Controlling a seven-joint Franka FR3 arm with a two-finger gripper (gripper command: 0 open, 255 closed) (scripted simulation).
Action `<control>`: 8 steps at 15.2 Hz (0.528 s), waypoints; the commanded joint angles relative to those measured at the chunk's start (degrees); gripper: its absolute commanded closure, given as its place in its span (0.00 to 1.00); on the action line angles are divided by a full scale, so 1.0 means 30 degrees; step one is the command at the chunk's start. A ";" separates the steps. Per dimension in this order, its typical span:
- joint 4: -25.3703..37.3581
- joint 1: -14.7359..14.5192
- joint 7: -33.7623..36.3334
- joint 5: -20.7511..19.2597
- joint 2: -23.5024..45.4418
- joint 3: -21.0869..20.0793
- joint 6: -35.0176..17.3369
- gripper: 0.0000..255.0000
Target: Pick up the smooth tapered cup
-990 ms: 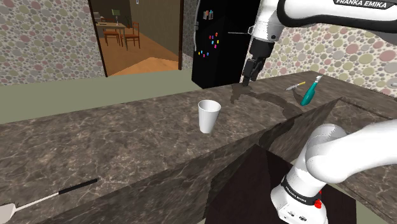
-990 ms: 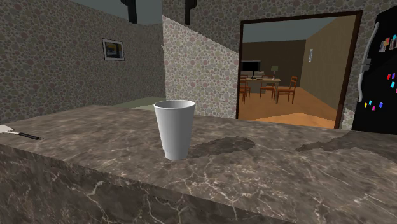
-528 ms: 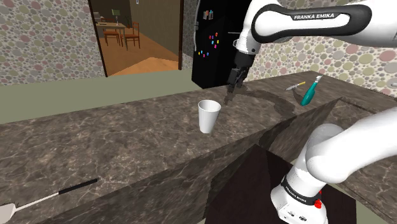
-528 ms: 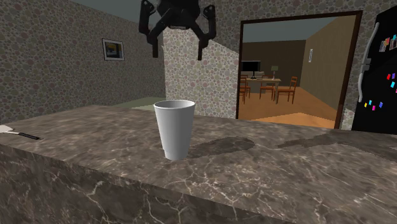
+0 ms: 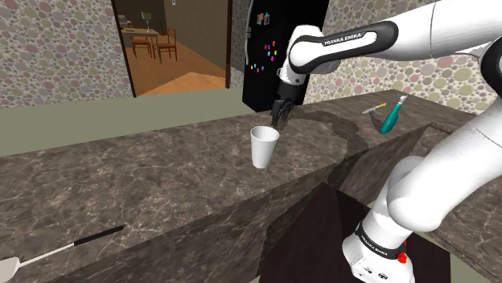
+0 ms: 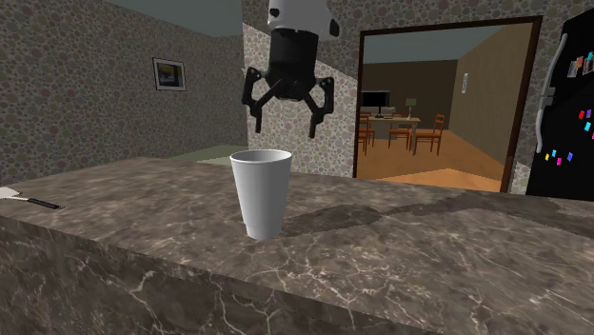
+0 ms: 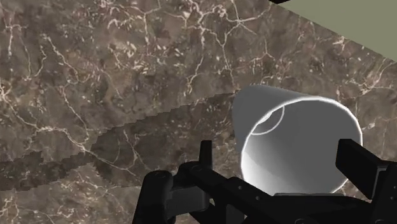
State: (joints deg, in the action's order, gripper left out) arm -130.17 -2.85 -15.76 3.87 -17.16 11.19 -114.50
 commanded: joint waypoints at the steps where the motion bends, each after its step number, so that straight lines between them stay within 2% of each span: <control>1: 0.0603 -0.0148 -0.0568 0.0521 0.1419 0.0244 -0.0700 0.00; 3: 0.1096 -0.0211 -0.1119 0.0992 0.2597 0.0441 -0.1248 0.00; 8: 0.0278 -0.0226 -0.1394 0.1202 0.3084 0.0473 -0.2522 0.00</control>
State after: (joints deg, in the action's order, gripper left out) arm -129.01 -3.54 -19.70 7.34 -8.24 12.54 -121.41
